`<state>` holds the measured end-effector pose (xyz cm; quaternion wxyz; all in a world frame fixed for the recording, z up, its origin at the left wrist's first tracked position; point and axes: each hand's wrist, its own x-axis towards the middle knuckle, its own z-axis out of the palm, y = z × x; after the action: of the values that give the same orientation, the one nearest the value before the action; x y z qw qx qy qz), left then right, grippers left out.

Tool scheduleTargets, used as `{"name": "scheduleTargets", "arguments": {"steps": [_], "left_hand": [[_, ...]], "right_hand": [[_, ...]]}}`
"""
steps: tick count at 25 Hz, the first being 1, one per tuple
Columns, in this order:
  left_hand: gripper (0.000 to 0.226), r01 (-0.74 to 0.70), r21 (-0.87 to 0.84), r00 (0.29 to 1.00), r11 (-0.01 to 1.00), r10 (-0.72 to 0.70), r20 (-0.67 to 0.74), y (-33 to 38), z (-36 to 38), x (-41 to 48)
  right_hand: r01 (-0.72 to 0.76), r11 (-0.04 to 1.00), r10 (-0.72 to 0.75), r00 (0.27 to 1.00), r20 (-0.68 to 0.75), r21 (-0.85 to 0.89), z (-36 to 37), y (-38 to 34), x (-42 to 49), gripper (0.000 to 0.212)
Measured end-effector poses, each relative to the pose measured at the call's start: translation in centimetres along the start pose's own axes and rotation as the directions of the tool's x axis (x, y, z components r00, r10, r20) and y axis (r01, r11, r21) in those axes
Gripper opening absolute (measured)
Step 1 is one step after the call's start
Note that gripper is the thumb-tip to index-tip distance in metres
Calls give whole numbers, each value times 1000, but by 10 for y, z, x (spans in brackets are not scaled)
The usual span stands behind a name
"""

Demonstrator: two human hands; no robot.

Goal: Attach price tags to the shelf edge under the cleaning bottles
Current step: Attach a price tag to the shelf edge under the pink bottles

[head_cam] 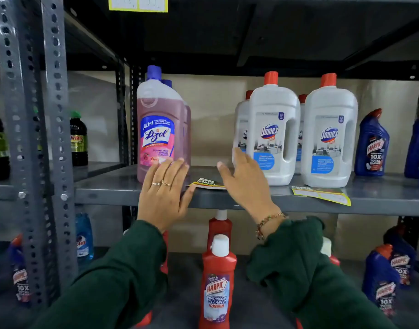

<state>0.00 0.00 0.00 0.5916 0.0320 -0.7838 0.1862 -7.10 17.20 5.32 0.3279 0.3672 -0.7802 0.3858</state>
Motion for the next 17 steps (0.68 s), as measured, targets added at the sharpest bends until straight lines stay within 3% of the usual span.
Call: {"name": "scheduleTargets", "arguments": {"steps": [3, 6, 10, 13, 15, 17], "left_hand": [[48, 61, 17, 998, 998, -61, -4, -8, 8, -23], [47, 57, 35, 998, 998, -57, 8, -8, 9, -29], [43, 68, 59, 998, 996, -68, 2, -9, 9, -28], [46, 144, -90, 989, 986, -146, -26, -6, 7, -29], [53, 236, -338, 967, 911, -256, -15, -4, -2, -26], [57, 252, -538, 953, 804, -302, -6, -3, -15, -24]], "right_hand": [[-192, 949, 257, 931, 260, -251, 21, -7, 7, 45], [-214, 933, 293, 919, 263, -290, 29, -12, 9, 35], [-172, 985, 172, 985, 26, -8, 30, -12, 5, 25], [-86, 962, 120, 985, -120, 260, 30, -17, -5, 29], [-127, 862, 175, 983, -53, 490, 25, -24, -13, 38], [-171, 817, 163, 985, 64, 551, 22, -30, -21, 26]]}}
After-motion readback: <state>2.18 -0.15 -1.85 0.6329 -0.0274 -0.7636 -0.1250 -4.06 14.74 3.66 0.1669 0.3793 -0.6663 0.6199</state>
